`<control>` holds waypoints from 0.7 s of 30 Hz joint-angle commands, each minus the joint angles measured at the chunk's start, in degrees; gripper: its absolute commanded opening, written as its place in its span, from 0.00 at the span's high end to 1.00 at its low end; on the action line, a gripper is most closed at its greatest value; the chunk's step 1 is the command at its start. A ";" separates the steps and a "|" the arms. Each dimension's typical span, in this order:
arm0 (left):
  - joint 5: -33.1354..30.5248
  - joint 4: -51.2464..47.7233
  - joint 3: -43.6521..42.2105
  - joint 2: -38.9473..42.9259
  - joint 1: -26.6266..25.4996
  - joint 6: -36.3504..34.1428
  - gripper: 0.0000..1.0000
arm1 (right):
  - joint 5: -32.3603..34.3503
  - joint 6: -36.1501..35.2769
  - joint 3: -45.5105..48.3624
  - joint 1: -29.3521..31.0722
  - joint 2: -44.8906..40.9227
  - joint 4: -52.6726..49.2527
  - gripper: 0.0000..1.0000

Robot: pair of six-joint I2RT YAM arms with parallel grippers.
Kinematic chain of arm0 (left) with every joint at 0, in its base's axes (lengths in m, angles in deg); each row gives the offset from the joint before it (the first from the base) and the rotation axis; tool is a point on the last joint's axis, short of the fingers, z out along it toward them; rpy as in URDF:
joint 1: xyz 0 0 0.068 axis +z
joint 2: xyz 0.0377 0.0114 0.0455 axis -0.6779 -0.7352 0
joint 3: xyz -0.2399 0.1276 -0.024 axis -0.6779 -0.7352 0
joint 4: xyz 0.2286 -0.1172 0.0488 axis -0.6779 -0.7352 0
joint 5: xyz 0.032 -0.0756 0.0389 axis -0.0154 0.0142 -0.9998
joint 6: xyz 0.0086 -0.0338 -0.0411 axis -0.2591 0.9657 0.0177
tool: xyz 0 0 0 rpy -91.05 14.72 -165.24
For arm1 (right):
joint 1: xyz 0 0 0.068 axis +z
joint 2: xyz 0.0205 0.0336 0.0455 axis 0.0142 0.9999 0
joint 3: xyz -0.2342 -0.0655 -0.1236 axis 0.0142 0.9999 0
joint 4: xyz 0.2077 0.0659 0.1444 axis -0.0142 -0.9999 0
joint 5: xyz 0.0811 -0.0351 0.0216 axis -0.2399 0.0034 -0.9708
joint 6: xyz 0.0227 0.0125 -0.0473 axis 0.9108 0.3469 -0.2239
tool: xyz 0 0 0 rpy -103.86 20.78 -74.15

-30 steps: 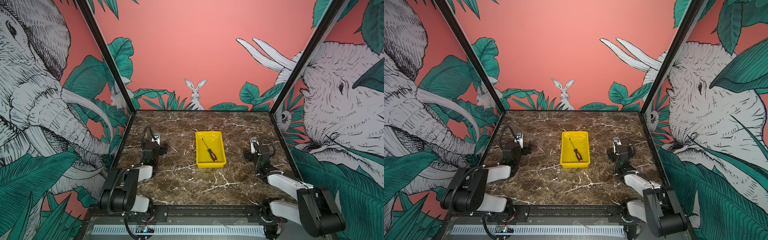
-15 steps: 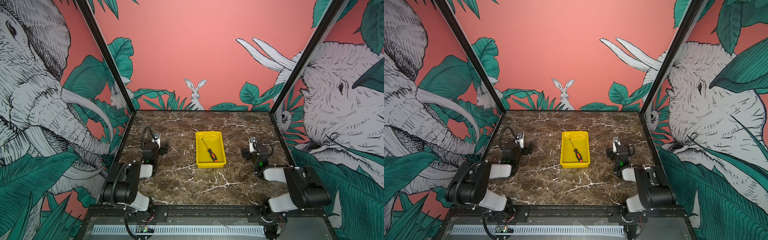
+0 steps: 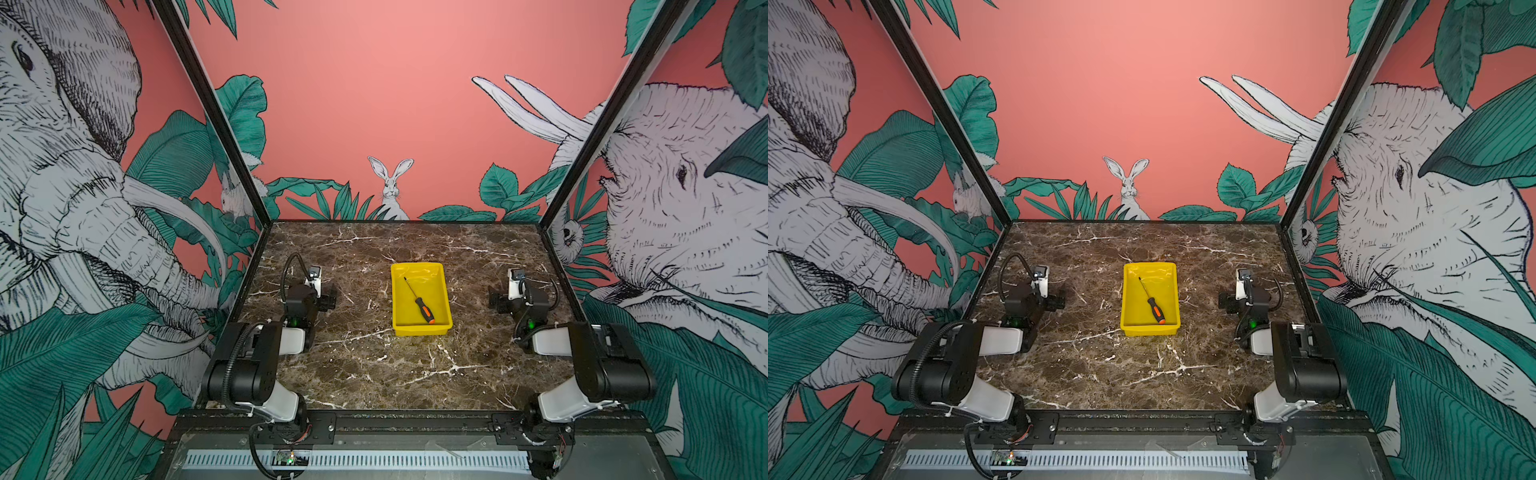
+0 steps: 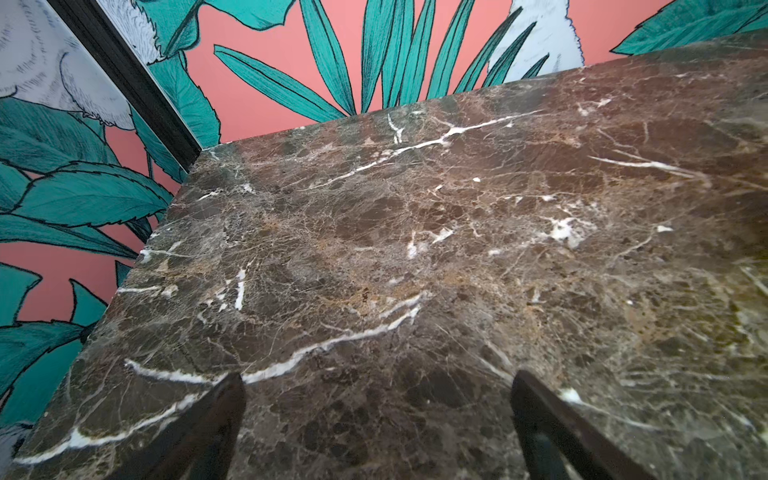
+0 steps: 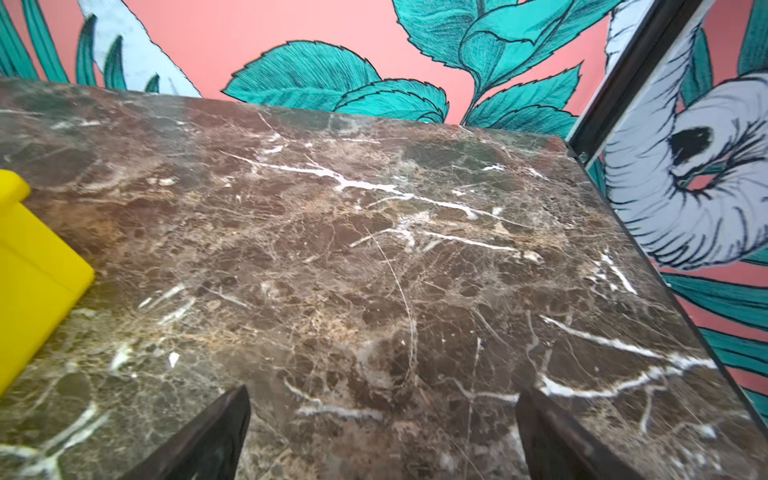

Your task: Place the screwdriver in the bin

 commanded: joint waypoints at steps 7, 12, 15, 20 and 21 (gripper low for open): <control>1.17 -1.29 0.52 2.25 0.49 -0.58 0.01 | 5.16 2.41 -1.05 0.29 0.09 0.19 0.01; -2.42 -1.59 2.22 -0.88 0.46 0.99 0.01 | -1.89 -0.43 -0.20 0.59 0.09 1.51 0.01; 0.34 0.31 1.60 -1.94 2.77 2.91 0.00 | -7.84 -1.82 0.92 0.01 0.22 4.07 0.01; 3.74 -0.23 1.84 -1.97 2.80 1.53 0.00 | -8.12 -1.82 0.71 -0.08 0.17 3.76 0.01; 3.59 -0.17 1.93 -2.15 2.90 1.69 0.00 | -7.84 -1.62 0.71 -0.21 0.22 3.74 0.01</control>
